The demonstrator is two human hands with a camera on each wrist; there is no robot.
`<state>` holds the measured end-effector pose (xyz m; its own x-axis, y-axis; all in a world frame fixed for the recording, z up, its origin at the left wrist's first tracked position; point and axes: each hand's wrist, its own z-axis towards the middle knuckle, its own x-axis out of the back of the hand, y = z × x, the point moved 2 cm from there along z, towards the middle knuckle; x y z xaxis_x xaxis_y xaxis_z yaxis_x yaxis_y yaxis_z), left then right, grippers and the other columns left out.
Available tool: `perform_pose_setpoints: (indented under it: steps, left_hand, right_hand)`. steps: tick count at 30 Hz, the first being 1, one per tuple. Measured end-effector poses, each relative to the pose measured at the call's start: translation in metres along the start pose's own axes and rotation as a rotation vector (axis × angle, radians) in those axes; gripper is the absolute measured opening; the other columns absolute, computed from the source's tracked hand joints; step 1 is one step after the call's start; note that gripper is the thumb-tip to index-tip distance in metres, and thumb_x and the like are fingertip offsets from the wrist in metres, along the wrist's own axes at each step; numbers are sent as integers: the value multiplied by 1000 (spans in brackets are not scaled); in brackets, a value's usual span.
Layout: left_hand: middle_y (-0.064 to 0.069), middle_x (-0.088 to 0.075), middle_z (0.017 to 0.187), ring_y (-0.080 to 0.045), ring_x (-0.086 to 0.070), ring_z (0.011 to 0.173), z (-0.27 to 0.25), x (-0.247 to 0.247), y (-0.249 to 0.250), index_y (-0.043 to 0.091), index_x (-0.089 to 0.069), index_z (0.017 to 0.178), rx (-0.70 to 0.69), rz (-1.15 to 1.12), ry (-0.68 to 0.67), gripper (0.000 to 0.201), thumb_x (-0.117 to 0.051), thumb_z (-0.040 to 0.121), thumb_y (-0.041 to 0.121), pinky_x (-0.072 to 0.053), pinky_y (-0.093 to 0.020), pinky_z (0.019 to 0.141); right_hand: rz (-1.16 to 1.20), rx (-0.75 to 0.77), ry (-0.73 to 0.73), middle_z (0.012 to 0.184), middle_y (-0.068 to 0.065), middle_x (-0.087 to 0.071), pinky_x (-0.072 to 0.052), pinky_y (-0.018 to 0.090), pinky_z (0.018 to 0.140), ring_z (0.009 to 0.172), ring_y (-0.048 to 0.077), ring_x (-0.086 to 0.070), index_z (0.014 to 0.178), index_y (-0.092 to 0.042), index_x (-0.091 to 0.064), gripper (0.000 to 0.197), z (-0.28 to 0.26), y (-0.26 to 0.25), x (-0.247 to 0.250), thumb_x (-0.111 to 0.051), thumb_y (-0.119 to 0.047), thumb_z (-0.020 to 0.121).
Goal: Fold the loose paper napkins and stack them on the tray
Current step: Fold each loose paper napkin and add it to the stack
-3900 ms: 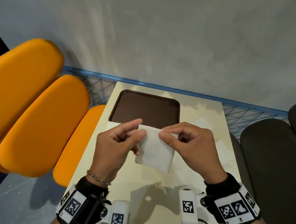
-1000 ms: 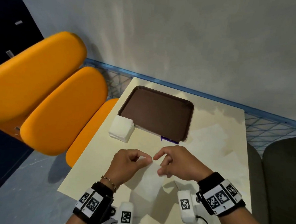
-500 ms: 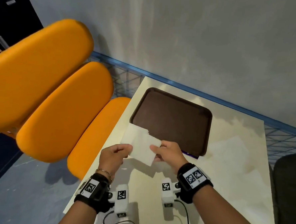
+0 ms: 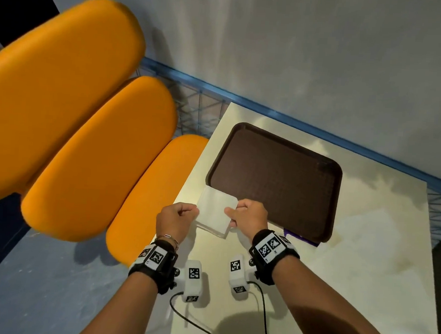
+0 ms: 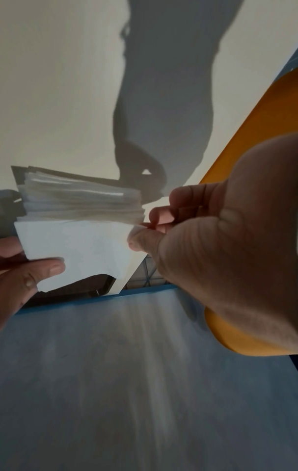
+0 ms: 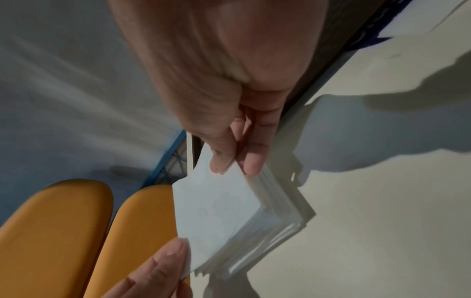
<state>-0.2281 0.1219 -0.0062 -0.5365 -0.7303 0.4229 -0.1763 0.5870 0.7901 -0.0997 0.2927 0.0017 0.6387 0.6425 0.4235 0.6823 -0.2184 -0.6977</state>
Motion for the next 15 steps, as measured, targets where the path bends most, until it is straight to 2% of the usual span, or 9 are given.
perform_pose_setpoints:
  steps: [5, 9, 15]
  left_hand:
    - [14, -75, 82, -10, -70, 83, 5, 0, -4, 29, -80, 83, -17, 38, 11, 7, -81, 87, 24, -49, -20, 68]
    - [14, -76, 81, -10, -69, 82, 5, -1, -5, 29, -80, 83, -22, 43, 8, 7, -81, 87, 24, -49, -20, 69]
    - [15, -75, 84, -10, -70, 87, 4, -2, -5, 28, -79, 84, 7, 79, 1, 2, -82, 86, 28, -50, -20, 68]
  right_hand:
    - [42, -45, 20, 72, 9, -77, -67, 39, 65, 49, 14, -66, 79, -11, -72, 21, 4, 7, -9, -93, -13, 79]
    - [97, -62, 50, 75, 7, -79, -67, 49, 67, 58, 21, -74, 82, -11, -74, 22, 8, 9, -13, -94, -17, 75]
    - [106, -41, 78, 78, 4, -79, -67, 47, 66, 65, 24, -78, 81, -16, -74, 23, 7, 11, -15, -93, -27, 75]
